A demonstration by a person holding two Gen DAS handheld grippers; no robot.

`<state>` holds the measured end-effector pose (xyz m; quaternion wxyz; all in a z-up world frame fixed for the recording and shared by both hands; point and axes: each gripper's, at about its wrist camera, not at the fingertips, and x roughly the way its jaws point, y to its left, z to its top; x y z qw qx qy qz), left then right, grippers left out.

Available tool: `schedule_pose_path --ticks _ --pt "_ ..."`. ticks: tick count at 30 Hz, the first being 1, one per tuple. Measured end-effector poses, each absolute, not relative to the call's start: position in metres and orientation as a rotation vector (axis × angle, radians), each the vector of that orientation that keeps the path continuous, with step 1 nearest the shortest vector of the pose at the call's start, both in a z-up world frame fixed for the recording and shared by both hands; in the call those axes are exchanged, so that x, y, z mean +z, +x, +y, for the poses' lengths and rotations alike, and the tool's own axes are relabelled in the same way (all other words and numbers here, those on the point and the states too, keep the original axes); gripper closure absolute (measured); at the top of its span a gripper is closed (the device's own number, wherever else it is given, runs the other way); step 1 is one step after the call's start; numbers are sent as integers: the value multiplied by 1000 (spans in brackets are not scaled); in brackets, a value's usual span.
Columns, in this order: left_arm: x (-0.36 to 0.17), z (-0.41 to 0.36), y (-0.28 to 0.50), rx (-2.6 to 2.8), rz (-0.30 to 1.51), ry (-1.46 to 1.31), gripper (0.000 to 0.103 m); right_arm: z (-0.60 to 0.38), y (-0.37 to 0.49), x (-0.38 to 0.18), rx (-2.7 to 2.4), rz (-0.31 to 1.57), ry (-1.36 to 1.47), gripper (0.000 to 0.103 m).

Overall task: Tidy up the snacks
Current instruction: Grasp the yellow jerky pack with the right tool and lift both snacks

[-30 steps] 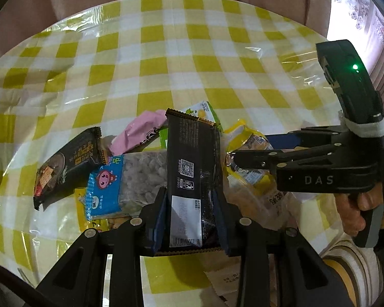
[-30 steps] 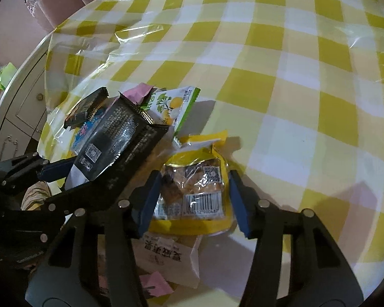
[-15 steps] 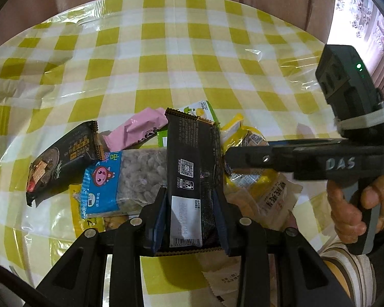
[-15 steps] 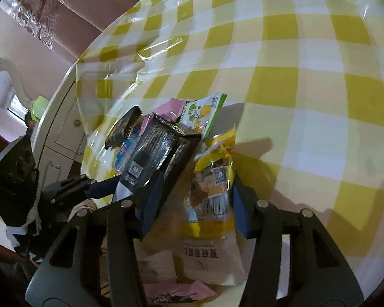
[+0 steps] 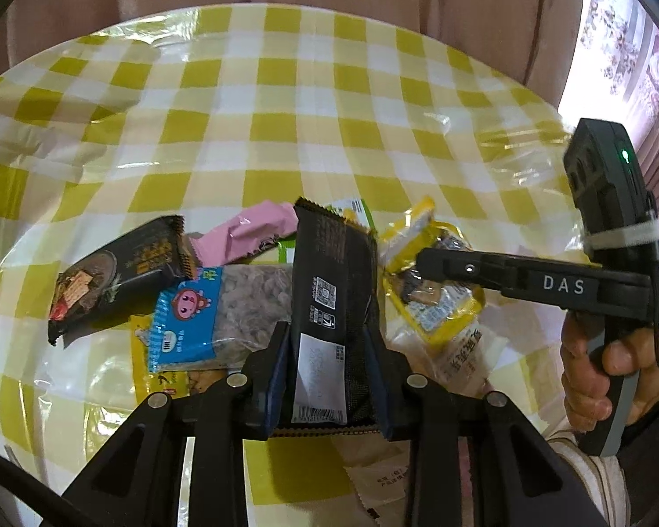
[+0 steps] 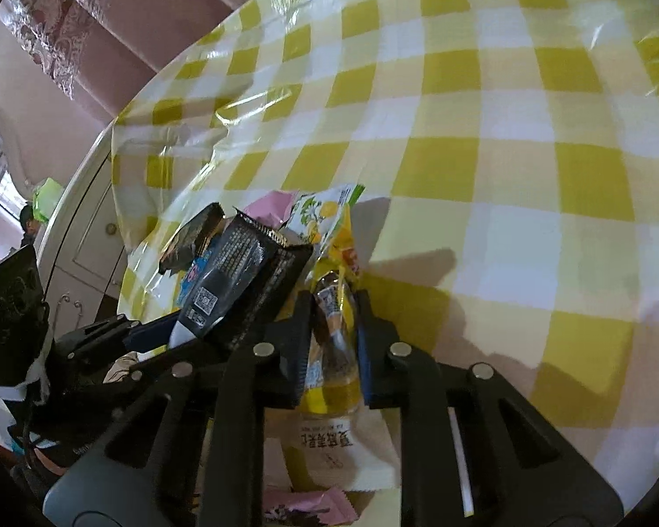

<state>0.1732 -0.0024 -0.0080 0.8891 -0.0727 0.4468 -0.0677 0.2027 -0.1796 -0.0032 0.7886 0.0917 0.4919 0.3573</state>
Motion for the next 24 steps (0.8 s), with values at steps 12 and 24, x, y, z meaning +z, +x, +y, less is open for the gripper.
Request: schedule_pose_path --ticks 12,24 --pt "4 21 148 -65 855 -269 71 -205 178 26 637 937 173 81" --pt "13 36 93 -31 828 -442 71 -226 122 51 520 860 81 81"
